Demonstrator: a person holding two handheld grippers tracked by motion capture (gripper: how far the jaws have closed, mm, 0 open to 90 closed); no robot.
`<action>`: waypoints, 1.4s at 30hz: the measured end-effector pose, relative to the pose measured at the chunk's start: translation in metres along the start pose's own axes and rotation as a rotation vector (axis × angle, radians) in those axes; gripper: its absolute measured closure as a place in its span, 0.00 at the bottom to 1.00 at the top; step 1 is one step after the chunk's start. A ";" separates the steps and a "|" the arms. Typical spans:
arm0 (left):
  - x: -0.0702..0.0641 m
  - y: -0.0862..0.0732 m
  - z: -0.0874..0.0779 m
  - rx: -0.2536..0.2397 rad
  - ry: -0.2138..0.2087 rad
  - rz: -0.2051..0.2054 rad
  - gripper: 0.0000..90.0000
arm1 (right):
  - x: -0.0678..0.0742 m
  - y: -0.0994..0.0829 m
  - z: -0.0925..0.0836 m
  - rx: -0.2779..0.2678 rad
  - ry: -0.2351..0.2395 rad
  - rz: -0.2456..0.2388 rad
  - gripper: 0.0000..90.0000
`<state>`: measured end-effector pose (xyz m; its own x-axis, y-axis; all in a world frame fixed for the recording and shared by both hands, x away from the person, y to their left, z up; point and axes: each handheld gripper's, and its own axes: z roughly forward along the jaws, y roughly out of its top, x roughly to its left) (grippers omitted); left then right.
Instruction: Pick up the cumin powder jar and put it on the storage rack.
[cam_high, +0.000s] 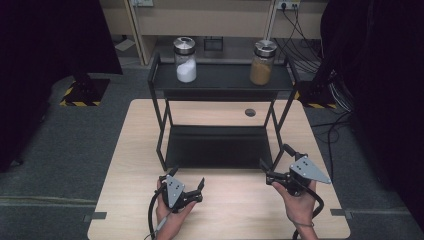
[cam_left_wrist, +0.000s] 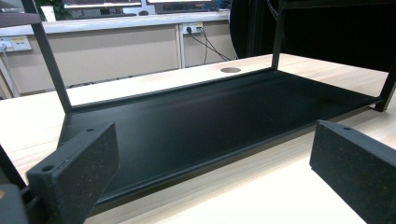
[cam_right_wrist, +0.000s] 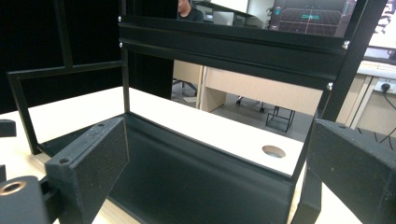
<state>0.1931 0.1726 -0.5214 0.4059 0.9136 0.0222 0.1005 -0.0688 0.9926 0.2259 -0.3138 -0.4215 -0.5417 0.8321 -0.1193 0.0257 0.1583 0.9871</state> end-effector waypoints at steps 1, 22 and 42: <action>0.000 0.000 0.000 0.000 0.000 0.000 0.00 | 0.000 -0.001 0.000 0.005 0.001 0.003 0.06; 0.000 0.000 0.000 0.001 0.001 0.003 0.01 | 0.001 -0.022 -0.008 0.049 0.007 0.040 0.07; -0.001 0.000 0.000 0.001 0.001 0.005 0.01 | 0.006 -0.041 -0.008 0.112 0.019 0.057 0.07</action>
<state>0.1930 0.1721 -0.5211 0.4051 0.9139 0.0274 0.0996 -0.0739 0.9923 0.2154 -0.3199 -0.4619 -0.5521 0.8316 -0.0608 0.1501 0.1708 0.9738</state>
